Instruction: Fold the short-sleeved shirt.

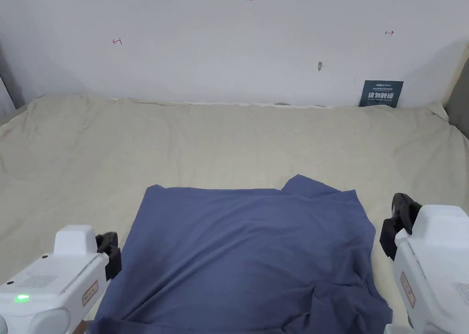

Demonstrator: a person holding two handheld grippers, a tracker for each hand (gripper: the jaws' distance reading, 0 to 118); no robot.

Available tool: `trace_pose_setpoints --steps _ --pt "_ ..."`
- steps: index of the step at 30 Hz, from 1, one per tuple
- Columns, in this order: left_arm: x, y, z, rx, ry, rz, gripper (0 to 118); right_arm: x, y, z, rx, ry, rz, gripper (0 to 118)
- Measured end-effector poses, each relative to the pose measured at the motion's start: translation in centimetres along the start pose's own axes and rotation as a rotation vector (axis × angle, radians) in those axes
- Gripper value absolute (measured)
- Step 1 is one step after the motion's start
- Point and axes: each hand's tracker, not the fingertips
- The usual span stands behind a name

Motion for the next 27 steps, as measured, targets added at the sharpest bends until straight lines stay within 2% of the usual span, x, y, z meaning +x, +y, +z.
trace_pose_setpoints --steps 3,4,5,7,8,9,10,11,13,15,16,18,19,20,23,24,25,26,27 --pt "-1.2 -2.2 -0.5 -0.123 0.000 0.022 2 -0.1 -0.5 -0.3 -0.021 0.010 -0.008 2" --pt "-1.6 -3.0 -0.7 -0.151 -0.008 0.028 7 -0.1 -0.7 -0.4 -0.026 0.010 -0.010 2" --pt "-2.0 -3.7 -1.1 -0.201 -0.022 0.026 23 -0.1 -0.8 -0.5 -0.029 0.010 -0.010 2" --pt "-2.9 -5.2 -2.2 -0.277 -0.007 0.026 37 -0.2 -1.2 -0.7 -0.045 0.014 -0.012 2" --pt "-3.2 -5.9 -2.8 -0.324 -0.002 0.030 54 -0.2 -1.4 -0.8 -0.054 0.017 -0.012 2" --pt "-3.3 -6.4 -3.2 -0.357 -0.002 0.029 79 -0.2 -1.6 -0.9 -0.064 0.019 -0.013 2" --pt "-3.4 -7.1 -3.7 -0.365 0.020 0.032 99 -0.3 -1.7 -0.8 -0.070 0.022 -0.012 2" --pt "-3.5 -7.8 -3.9 -0.358 0.034 0.028 113 -0.3 -1.9 -0.9 -0.076 0.021 -0.008 2" --pt "-3.5 -8.7 -4.6 -0.357 0.032 0.011 111 -0.2 -2.2 -1.0 -0.090 0.020 0.000 2" --pt "-3.5 -9.6 -5.2 -0.380 0.030 -0.009 98 0.0 -2.6 -1.1 -0.107 0.017 -0.005 2" --pt "-3.5 -9.9 -5.7 -0.397 0.025 -0.013 85 0.1 -2.8 -1.1 -0.115 0.017 -0.008 2" --pt "-3.6 -10.5 -6.4 -0.416 0.006 -0.011 35 0.4 -3.1 -0.9 -0.125 0.011 -0.005 2" --pt "-2.7 -10.7 -5.9 -0.415 0.007 -0.014 14 0.6 -3.3 -0.9 -0.132 0.008 -0.003 2" --pt "-2.6 -10.9 -6.0 -0.420 0.006 -0.021 3 0.9 -3.6 -0.9 -0.140 0.005 -0.001 2" --pt "-2.8 -11.2 -5.7 -0.418 -0.004 0.001 3 1.9 -4.8 -0.7 -0.195 -0.005 -0.013 4" --pt "-2.8 -11.1 -5.5 -0.413 -0.004 0.010 2 2.3 -5.4 -0.8 -0.227 -0.007 -0.022 12" --pt "-2.9 -11.0 -5.3 -0.405 -0.001 0.016 2 2.9 -6.3 -0.9 -0.270 -0.007 -0.031 26" --pt "-2.9 -10.9 -5.2 -0.399 0.001 0.023 2 3.2 -7.2 -1.0 -0.319 -0.002 -0.036 52" --pt "-3.2 -10.8 -5.1 -0.390 -0.001 0.032 2 3.7 -8.4 -1.3 -0.386 0.005 -0.045 71"
